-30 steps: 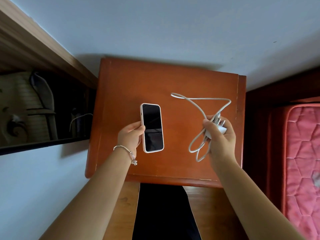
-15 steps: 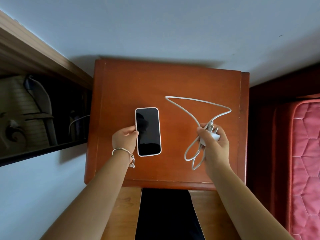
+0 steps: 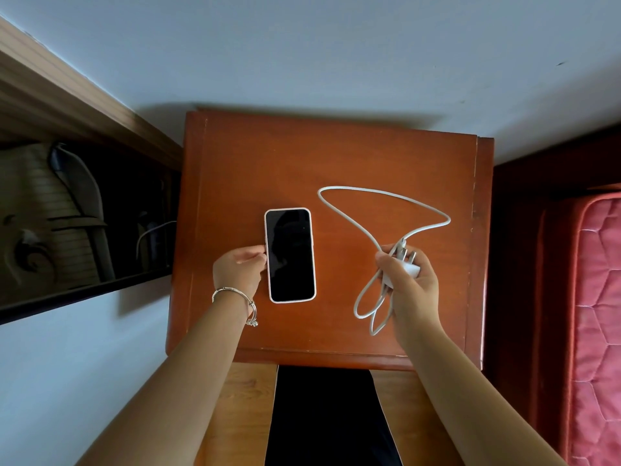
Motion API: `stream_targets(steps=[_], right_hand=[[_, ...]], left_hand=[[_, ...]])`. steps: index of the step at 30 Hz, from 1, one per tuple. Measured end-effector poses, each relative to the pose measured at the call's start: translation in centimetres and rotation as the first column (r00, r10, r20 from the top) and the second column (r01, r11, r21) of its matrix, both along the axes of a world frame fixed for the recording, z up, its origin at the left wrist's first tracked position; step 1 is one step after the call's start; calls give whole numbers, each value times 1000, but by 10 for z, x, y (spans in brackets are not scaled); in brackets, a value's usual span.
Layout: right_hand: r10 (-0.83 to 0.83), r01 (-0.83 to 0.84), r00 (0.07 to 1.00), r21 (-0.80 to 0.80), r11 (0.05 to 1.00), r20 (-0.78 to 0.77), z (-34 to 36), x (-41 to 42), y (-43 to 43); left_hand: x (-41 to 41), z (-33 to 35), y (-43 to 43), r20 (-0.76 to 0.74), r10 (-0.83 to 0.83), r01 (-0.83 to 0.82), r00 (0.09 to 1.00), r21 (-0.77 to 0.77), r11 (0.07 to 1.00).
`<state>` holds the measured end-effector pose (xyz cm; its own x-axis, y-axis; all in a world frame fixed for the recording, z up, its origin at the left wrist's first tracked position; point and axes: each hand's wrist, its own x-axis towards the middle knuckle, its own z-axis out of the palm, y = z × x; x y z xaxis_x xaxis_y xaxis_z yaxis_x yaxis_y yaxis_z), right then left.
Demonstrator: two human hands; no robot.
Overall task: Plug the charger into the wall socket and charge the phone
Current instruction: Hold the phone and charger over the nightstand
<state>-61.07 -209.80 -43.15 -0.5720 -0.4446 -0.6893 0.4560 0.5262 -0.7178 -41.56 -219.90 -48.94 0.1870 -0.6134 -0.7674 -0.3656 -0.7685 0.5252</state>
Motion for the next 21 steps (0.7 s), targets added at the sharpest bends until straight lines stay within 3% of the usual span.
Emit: stream_targets(steps=[9, 13, 21], right_hand=[[8, -8, 1000, -14, 1000, -3, 23, 1, -4], [17, -17, 1000, -13, 1000, 0, 52, -2, -6], [58, -56, 998, -47, 997, 36, 130, -12, -7]], left_hand=[[1, 31, 0, -39, 60, -60, 997, -17, 998], [-10, 72, -9, -143, 166, -168, 976, 1, 986], [-33, 178, -30, -329, 96, -121, 940, -58, 991]])
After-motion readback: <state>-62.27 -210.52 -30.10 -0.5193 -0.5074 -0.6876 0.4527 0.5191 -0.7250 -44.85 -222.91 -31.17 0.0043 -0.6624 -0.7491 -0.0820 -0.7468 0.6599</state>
